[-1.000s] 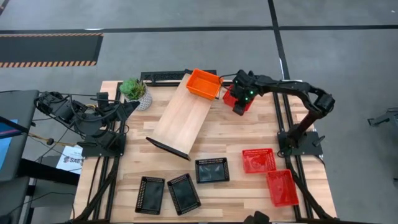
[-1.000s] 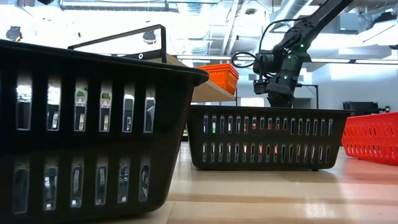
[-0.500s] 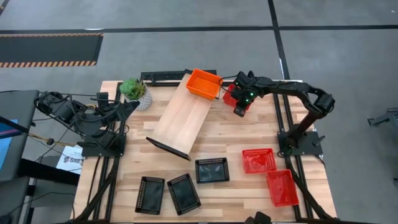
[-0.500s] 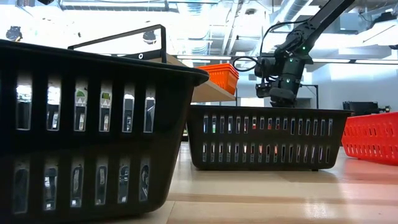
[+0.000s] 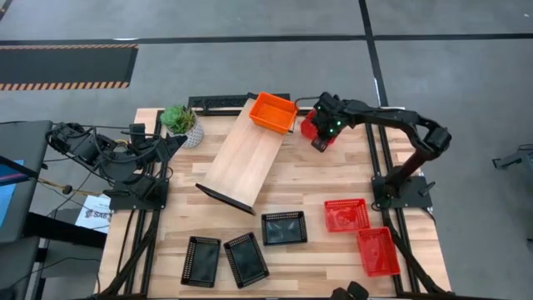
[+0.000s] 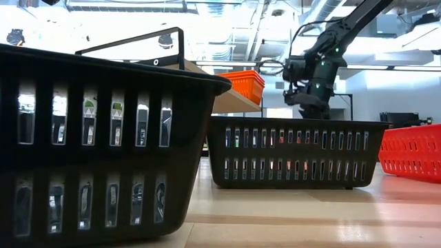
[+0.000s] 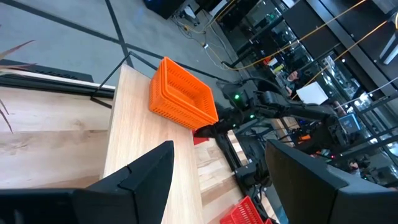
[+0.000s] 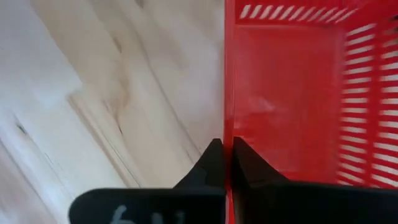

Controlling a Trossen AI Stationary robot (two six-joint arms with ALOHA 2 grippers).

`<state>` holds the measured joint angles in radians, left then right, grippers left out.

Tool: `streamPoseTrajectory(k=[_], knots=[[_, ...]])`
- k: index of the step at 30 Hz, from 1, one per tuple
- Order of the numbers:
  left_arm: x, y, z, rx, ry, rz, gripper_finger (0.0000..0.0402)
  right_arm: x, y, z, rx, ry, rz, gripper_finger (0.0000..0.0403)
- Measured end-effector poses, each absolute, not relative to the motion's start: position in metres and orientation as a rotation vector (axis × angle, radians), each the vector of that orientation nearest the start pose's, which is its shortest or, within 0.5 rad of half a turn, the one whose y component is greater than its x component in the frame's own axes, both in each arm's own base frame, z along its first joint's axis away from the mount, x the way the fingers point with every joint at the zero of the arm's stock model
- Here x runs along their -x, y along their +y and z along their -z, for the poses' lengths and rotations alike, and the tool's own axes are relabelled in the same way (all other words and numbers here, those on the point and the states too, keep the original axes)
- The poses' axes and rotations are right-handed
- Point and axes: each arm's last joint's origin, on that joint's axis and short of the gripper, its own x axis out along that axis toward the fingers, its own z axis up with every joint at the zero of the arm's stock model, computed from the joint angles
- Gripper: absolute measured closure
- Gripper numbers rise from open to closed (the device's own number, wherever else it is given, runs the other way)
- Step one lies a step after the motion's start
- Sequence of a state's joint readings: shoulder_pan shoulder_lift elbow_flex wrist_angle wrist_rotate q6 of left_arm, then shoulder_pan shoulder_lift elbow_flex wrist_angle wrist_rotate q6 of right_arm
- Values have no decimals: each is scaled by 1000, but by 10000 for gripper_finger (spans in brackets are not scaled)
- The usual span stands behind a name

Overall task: Stack baskets on shelf by color
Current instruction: Put the top red bin on the shelf

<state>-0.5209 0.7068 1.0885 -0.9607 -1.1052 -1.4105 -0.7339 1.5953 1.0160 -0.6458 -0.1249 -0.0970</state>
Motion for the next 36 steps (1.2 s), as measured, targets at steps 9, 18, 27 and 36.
streamPoseTrajectory(k=[9, 18, 27, 36], knots=[[-93, -24, -378, 915, -50, -709, 160, -203, -203, -273, -414, 977, 614, 400], [-93, -24, -378, 915, -49, -709, 160, -182, -179, -378, -282, 689, 715, 401], [-93, -24, -378, 915, -49, -708, 160, -197, -126, -450, -202, 442, 559, 402], [-93, -24, -378, 916, -49, -708, 160, -275, -52, -461, -65, 469, 421, 402]])
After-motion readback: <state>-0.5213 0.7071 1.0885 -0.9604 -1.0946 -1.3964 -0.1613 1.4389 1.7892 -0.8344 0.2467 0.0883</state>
